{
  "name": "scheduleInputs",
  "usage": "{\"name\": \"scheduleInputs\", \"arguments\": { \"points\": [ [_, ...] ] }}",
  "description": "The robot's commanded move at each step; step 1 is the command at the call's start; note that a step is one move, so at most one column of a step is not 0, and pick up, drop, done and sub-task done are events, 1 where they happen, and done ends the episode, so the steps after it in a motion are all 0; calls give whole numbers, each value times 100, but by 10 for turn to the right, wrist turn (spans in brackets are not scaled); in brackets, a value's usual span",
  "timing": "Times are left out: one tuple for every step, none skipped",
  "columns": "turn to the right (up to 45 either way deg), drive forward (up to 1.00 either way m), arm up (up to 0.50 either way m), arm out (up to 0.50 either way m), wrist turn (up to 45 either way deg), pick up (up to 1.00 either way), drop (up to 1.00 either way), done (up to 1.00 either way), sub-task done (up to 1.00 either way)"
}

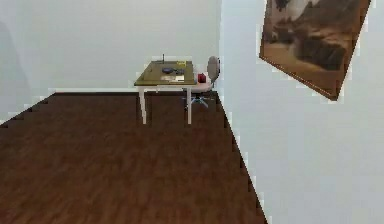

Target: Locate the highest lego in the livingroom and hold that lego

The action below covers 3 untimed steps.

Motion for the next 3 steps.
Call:
{"name": "scheduleInputs", "arguments": {
  "points": [
    [0,100,0,0,0,0,0,0,0],
    [0,100,0,0,0,0,0,0,0],
    [150,0,0,0,0,0,0,0,0]
  ]
}}
